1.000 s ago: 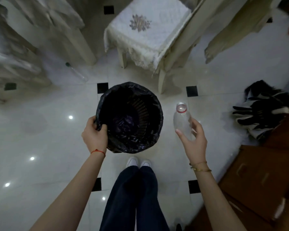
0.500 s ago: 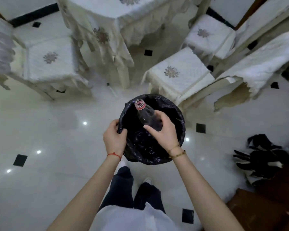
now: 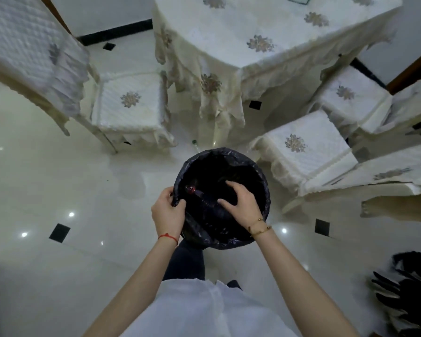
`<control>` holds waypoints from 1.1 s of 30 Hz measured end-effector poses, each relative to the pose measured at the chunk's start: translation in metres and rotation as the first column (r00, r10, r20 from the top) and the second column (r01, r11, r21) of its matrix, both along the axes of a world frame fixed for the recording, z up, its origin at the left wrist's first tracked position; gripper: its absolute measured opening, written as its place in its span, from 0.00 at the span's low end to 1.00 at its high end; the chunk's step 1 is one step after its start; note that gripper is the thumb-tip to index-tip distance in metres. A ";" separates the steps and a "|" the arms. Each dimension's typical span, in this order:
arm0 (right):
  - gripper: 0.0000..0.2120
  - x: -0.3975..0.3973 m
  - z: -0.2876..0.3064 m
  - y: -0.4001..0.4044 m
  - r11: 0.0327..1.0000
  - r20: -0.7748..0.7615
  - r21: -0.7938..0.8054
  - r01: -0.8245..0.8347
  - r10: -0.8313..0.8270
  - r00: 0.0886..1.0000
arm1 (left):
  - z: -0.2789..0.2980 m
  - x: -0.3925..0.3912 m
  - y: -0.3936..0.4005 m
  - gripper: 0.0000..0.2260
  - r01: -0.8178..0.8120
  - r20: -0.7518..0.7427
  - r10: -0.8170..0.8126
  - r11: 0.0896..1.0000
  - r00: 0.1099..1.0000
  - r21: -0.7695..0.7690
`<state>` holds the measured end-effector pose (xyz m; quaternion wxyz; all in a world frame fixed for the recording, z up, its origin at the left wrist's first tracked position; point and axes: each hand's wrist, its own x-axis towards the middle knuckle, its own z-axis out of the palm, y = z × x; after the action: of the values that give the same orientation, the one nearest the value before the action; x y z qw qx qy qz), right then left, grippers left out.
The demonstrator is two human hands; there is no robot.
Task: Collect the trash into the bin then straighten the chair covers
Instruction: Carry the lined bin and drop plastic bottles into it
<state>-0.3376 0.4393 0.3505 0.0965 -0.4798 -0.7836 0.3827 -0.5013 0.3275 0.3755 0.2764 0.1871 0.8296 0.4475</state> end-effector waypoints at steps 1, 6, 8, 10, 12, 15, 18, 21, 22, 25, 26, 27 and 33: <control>0.28 -0.012 0.005 0.005 0.999 -0.020 0.043 0.003 -0.002 1.000 | 0.000 -0.017 0.003 0.12 -0.009 -0.001 0.009 1.000 1.000 -0.006; 0.20 -0.049 0.019 0.024 0.969 -0.102 0.198 0.150 -0.132 0.986 | -0.002 -0.095 0.022 0.12 -0.033 -0.052 0.032 0.999 0.998 -0.019; 0.18 -0.055 0.018 0.030 0.956 -0.098 0.224 0.187 -0.169 0.981 | -0.003 -0.116 0.029 0.13 -0.053 -0.060 0.051 0.998 0.997 -0.029; 0.16 -0.058 0.013 0.036 0.953 -0.085 0.225 0.205 -0.190 0.978 | -0.006 -0.133 0.036 0.14 -0.082 -0.064 0.079 0.995 0.995 -0.049; 0.16 -0.060 0.006 0.044 0.953 -0.059 0.198 0.228 -0.220 0.974 | -0.013 -0.148 0.044 0.14 -0.115 -0.059 0.110 0.991 0.992 -0.072; 0.17 -0.057 -0.014 0.059 0.955 0.017 0.170 0.242 -0.249 0.968 | -0.024 -0.166 0.056 0.15 -0.167 -0.047 0.163 0.981 0.985 -0.096; 0.17 -0.055 -0.033 0.083 0.961 0.068 0.128 0.247 -0.257 0.964 | -0.034 -0.176 0.072 0.14 -0.210 -0.041 0.207 0.971 0.978 -0.116; 0.17 -0.059 -0.053 0.114 0.966 0.097 0.097 0.241 -0.250 0.963 | -0.047 -0.182 0.095 0.15 -0.253 -0.036 0.250 0.957 0.967 -0.141; 0.17 -0.062 -0.061 0.127 0.966 0.106 0.088 0.242 -0.250 0.962 | -0.054 -0.184 0.104 0.14 -0.267 -0.032 0.265 0.952 0.964 -0.149; 0.17 -0.076 -0.089 0.172 0.973 0.132 0.054 0.222 -0.228 0.965 | -0.077 -0.190 0.133 0.14 -0.322 -0.020 0.323 0.932 0.946 -0.169; 0.17 -0.083 -0.099 0.190 0.976 0.138 0.042 0.212 -0.216 0.967 | -0.086 -0.192 0.145 0.14 -0.343 -0.025 0.344 0.923 0.938 -0.176; 0.18 -0.092 -0.108 0.207 0.978 0.142 0.026 0.205 -0.207 0.968 | -0.095 -0.195 0.156 0.14 -0.366 -0.027 0.368 0.911 0.929 -0.188; 0.18 -0.165 -0.179 0.307 0.999 0.129 0.001 0.044 -0.044 0.991 | -0.151 -0.219 0.220 0.14 -0.492 -0.002 0.500 0.851 0.866 -0.182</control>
<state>-0.5022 0.7464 0.1720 0.0536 -0.5207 -0.7772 0.3493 -0.7200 0.5480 0.2246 0.1859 -0.0686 0.8795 0.4327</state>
